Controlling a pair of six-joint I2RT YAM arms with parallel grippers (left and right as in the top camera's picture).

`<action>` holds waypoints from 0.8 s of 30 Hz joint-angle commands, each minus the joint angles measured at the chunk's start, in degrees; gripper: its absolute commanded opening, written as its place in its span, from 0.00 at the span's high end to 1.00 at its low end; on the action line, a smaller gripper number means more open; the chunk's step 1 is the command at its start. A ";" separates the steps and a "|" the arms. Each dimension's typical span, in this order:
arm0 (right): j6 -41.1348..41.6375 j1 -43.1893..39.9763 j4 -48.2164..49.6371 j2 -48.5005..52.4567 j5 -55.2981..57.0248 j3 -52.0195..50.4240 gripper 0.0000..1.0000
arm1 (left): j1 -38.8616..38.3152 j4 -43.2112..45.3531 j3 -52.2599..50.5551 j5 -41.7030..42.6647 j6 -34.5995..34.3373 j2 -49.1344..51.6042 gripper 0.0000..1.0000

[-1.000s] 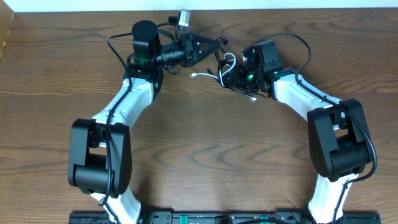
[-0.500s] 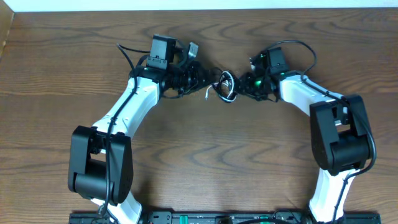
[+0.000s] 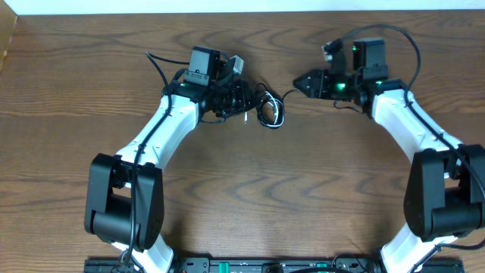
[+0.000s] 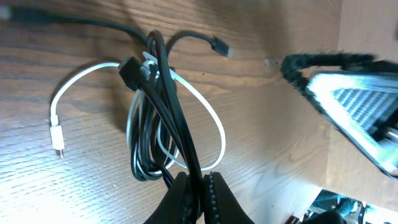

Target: Untangle cables

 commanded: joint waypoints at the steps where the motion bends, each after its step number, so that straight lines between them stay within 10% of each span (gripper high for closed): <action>1: 1.92 4.07 0.35 0.87 -0.59 0.07 0.52 | -0.33 -0.09 1.09 -1.40 0.72 -1.68 0.93; 13: 2.75 10.03 1.99 5.57 6.45 0.07 0.73 | -0.28 -0.09 1.09 -3.50 -3.87 -1.68 0.93; 19: 4.90 8.94 10.49 5.55 -7.50 0.07 0.85 | -0.28 -0.09 1.09 -3.50 -4.22 -1.68 0.93; 24: 22.27 2.67 28.26 5.55 -26.34 0.07 0.99 | -0.28 -0.11 1.09 -3.48 -4.22 -1.68 0.93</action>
